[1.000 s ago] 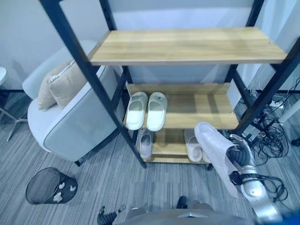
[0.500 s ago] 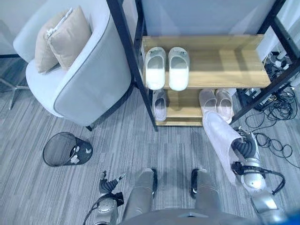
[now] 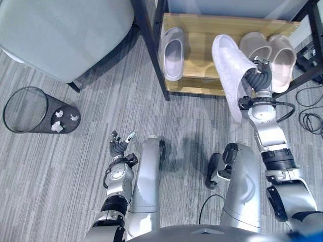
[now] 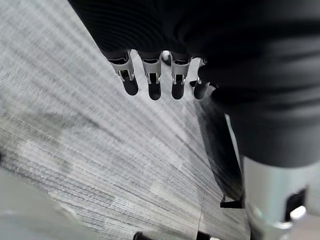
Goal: Arrange the slippers neatly on the shoe rack.
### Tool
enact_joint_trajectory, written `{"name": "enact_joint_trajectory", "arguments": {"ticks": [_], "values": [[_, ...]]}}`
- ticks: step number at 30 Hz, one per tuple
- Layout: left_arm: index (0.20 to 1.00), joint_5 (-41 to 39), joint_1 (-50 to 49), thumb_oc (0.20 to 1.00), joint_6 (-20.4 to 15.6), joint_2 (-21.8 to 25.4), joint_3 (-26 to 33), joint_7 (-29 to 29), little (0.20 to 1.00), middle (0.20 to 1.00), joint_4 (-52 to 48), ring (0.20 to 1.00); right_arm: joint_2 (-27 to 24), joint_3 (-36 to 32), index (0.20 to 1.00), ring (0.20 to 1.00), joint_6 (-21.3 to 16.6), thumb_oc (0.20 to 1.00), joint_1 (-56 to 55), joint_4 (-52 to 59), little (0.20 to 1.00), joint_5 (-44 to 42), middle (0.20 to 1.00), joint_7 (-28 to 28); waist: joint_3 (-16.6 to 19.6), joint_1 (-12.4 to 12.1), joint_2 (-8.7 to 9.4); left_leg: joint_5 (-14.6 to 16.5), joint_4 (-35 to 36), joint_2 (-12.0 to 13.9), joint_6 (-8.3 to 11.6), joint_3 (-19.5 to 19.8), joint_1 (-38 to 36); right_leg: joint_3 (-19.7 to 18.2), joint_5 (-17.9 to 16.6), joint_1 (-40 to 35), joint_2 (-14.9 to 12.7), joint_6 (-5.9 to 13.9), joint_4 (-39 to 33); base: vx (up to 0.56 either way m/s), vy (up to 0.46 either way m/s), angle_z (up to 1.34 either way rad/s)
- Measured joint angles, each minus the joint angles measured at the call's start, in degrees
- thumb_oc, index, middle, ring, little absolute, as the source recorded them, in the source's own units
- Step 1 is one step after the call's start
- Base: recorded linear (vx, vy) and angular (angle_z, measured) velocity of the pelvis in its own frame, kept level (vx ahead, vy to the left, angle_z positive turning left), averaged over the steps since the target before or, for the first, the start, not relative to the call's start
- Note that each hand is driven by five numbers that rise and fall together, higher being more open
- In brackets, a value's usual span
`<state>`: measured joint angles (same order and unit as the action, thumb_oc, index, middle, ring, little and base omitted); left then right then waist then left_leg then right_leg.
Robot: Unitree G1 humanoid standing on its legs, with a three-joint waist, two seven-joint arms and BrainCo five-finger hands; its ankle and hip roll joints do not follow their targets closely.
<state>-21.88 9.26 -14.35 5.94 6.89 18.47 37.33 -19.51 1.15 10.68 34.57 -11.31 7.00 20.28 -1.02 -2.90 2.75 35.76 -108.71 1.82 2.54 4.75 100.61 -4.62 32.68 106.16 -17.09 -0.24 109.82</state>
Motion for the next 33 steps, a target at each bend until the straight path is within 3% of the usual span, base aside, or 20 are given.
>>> {"name": "enact_joint_trajectory", "arguments": {"ticks": [1, 2, 4, 7, 8, 11, 12, 19, 23, 24, 26, 28, 33], "values": [[1.000, 0.03, -1.49, 1.000, -0.13, -0.37, -0.01, 0.25, 1.000, 1.000, -0.04, 1.000, 0.63, 0.15, 0.200, 0.200, 0.67, 0.200, 1.48, -0.43, 0.200, 0.11, 0.200, -0.18, -1.52, -0.74, -0.57, 1.17, -1.69, -0.01, -0.36, 0.49, -0.20, -0.06, 0.76, -0.39, -0.10, 0.98, 1.40, 0.22, -0.011, 0.01], [1.000, 0.04, -2.11, 1.000, -0.02, -0.50, -0.03, 0.23, 1.000, 1.000, -0.15, 1.000, 0.40, -0.49, 0.200, 0.200, 1.00, 0.200, 3.07, -1.34, 0.200, 0.31, 0.200, -0.21, -3.56, -0.72, -0.66, 2.52, -4.63, -0.17, -0.12, 0.44, -1.12, -1.01, 1.70, -0.99, -0.63, 0.10, 4.53, 0.17, 0.001, 0.08], [1.000, 0.05, -2.01, 1.000, -0.27, -0.54, -0.14, 0.86, 1.000, 1.000, -1.49, 1.000, -0.73, -1.81, 0.200, 0.200, 1.47, 0.200, 7.51, -2.81, 0.200, 0.54, 0.200, -0.26, -8.90, -1.00, -2.10, 6.46, -12.59, -0.76, -0.50, 1.50, -1.68, -2.67, 5.20, -1.72, -0.86, 0.61, 11.57, 0.17, 0.005, 0.07], [1.000, 0.12, -2.02, 1.000, -0.85, -0.17, -0.20, 1.68, 1.000, 1.000, -2.79, 1.000, -3.05, -2.84, 0.200, 0.200, 0.78, 0.200, 9.64, -4.86, 0.200, 0.52, 0.200, 0.11, -16.82, -0.69, -3.16, 8.59, -20.07, -0.76, -0.18, 0.91, -4.10, -5.94, 7.05, -4.07, 0.12, 3.00, 18.35, 0.13, -0.013, 0.04], [1.000, 0.05, -1.94, 1.000, -1.00, 0.02, -0.02, 2.12, 1.000, 1.000, -2.65, 1.000, -4.13, -2.79, 0.200, 0.200, 0.97, 0.200, 10.10, -6.39, 0.200, 0.51, 0.200, 0.11, -18.51, -0.72, -3.34, 11.03, -21.65, -0.80, -0.19, 0.26, -5.13, -7.61, 8.57, -4.78, 0.37, 4.37, 19.99, 0.07, -0.004, 0.08], [1.000, -0.05, -2.75, 1.000, -1.36, 0.27, 0.03, 2.64, 1.000, 1.000, -1.83, 1.000, -4.06, -2.43, 0.200, 0.200, 0.21, 0.200, 11.71, -10.23, 0.200, 0.41, 0.200, 0.16, -20.55, -0.43, -3.52, 11.68, -23.13, -0.82, -0.25, -1.12, -6.67, -9.63, 8.81, -6.11, 1.08, 6.37, 20.95, 0.04, 0.019, 0.05], [1.000, -0.11, -2.98, 1.000, -1.76, 0.15, 0.19, 2.57, 1.000, 1.000, -2.35, 1.000, -4.40, -1.57, 0.200, 0.200, 0.13, 0.200, 14.63, -14.97, 0.200, -0.03, 0.200, 0.16, -22.43, -0.02, -3.82, 12.41, -23.96, -0.92, -1.11, -1.46, -8.92, -10.68, 9.93, -8.56, 1.11, 7.36, 21.94, 0.02, 0.000, 0.10], [1.000, -2.17, -3.71, 1.000, -2.43, 0.12, 0.34, 1.89, 1.000, 1.000, -2.23, 1.000, -3.99, 0.11, 0.200, 0.200, -1.41, 0.200, 22.46, -18.82, 0.200, -1.32, 0.200, 1.08, -22.44, -0.31, -3.60, 12.47, -22.27, -0.75, -0.98, -1.12, -11.95, -9.93, 10.09, -11.73, 1.03, 6.98, 20.31, -0.01, 0.005, 0.00], [1.000, -2.21, -3.79, 1.000, -2.51, 0.14, -0.25, 1.36, 1.000, 1.000, -2.43, 1.000, -5.42, 6.32, 0.200, 0.200, -1.78, 0.200, 38.37, -39.35, 0.200, -4.21, 0.200, 2.14, -22.37, -1.34, -3.28, 12.46, -20.58, -0.56, -0.97, -1.07, -13.61, -8.76, 9.94, -13.64, 0.68, 6.99, 18.36, -0.03, 0.030, -0.02], [1.000, -2.24, -3.92, 1.000, -2.51, 0.31, -0.33, 1.02, 1.000, 1.000, -2.42, 1.000, -6.10, 12.00, 0.200, 0.200, -1.93, 0.200, 47.03, -51.68, 0.200, -6.80, 0.200, 2.27, -22.53, -1.56, -3.00, 12.46, -20.69, -0.62, -0.98, -1.15, -13.58, -8.87, 9.91, -13.65, 0.59, 7.04, 18.37, -0.02, 0.046, 0.04], [1.000, -2.26, -3.96, 1.000, -2.40, 0.50, -0.42, -0.38, 1.000, 1.000, -2.62, 1.000, -6.40, 12.97, 0.200, 0.200, -2.20, 0.200, 49.95, -54.30, 0.200, -8.61, 0.200, 2.38, -22.81, -1.62, -2.24, 12.48, -20.67, -0.86, -1.03, -1.36, -13.69, -9.04, 9.92, -14.13, 0.25, 7.18, 18.13, -0.02, 0.045, 0.05], [1.000, -2.25, -5.22, 1.000, -2.20, 0.75, -1.82, -1.08, 1.000, 1.000, -2.76, 1.000, -6.42, 17.46, 0.200, 0.200, -2.16, 0.200, 52.60, -64.27, 0.200, -10.19, 0.200, 2.11, -23.28, -2.88, -1.39, 12.47, -18.64, -0.82, -1.11, -2.02, -14.65, -9.11, 9.95, -14.57, 0.04, 7.12, 16.84, -0.02, 0.031, 0.04], [1.000, -2.33, -6.54, 1.000, -1.98, 1.08, -1.74, -1.67, 1.000, 1.000, -2.48, 1.000, -6.90, 17.14, 0.200, 0.200, -2.24, 0.200, 52.93, -65.97, 0.200, -11.11, 0.200, 1.96, -24.56, -2.77, -0.58, 12.47, -18.79, -1.07, -1.11, -2.57, -14.74, -9.70, 10.43, -14.60, -0.79, 6.57, 17.19, -0.02, 0.029, 0.05]]}}
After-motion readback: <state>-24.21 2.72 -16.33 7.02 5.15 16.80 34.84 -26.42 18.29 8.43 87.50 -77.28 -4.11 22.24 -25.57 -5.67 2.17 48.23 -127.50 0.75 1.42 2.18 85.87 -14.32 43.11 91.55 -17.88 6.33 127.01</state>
